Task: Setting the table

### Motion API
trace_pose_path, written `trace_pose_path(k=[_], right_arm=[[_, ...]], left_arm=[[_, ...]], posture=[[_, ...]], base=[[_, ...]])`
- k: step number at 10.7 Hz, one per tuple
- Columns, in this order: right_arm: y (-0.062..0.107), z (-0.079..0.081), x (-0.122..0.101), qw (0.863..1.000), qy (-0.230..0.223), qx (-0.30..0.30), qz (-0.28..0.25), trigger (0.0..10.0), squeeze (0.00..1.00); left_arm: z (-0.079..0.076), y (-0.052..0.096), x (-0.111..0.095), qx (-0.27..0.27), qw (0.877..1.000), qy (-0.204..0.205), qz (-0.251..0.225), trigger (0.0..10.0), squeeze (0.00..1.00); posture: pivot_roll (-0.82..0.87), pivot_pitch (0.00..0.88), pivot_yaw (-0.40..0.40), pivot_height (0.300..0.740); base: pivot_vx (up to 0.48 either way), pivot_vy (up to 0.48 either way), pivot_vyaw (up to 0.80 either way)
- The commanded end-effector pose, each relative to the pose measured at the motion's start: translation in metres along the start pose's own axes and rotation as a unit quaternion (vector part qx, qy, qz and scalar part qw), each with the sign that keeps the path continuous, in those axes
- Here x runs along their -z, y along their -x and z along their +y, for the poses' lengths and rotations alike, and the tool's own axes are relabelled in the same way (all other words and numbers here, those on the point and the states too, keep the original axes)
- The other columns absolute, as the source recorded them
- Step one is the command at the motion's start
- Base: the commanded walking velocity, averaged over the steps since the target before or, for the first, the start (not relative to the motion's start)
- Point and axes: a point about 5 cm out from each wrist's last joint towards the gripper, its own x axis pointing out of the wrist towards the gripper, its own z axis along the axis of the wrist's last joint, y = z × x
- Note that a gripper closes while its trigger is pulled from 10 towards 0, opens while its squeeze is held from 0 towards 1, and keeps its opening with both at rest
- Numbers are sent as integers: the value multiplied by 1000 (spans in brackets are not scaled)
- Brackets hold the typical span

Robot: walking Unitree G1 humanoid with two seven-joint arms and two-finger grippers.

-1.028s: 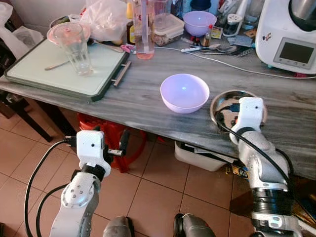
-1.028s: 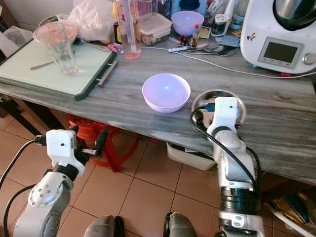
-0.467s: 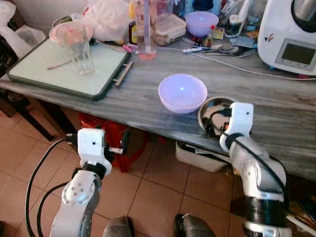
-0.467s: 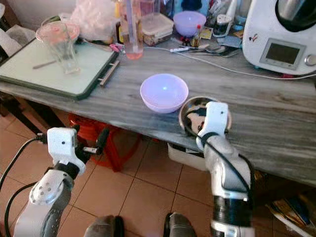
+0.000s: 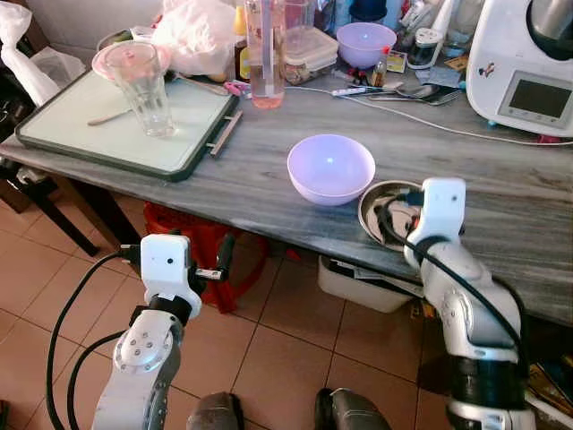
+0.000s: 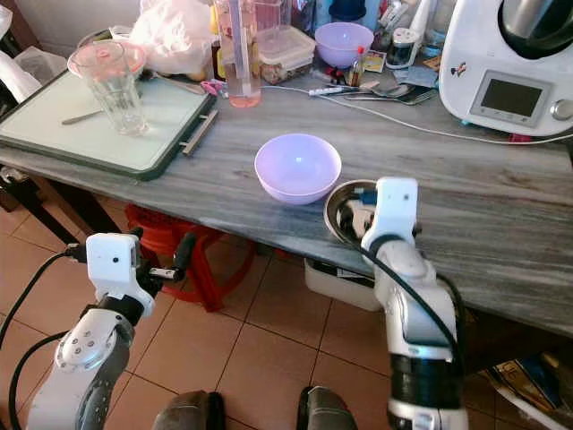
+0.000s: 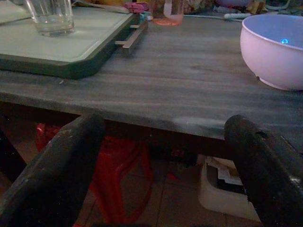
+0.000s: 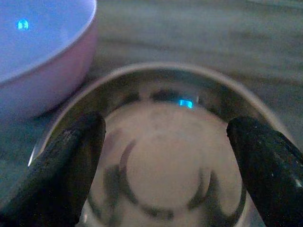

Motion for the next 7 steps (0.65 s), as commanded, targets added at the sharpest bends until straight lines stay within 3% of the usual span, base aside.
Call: trace_pose_path(k=[1,7], right_arm=[[-5,-1,-3,1000,10,2,-12,10000,0],[-20,6,2,1000,-24,-9,-4,10000,0]], left_arm=[[1,0,1,-5,1000,-4,0,10000,0],[0,2,-1,-1,1000,-8,-1,10000,0]], posture=[[66,83,12,740],[85,99,19,740]], base=[[0,0,0],[0,0,0]])
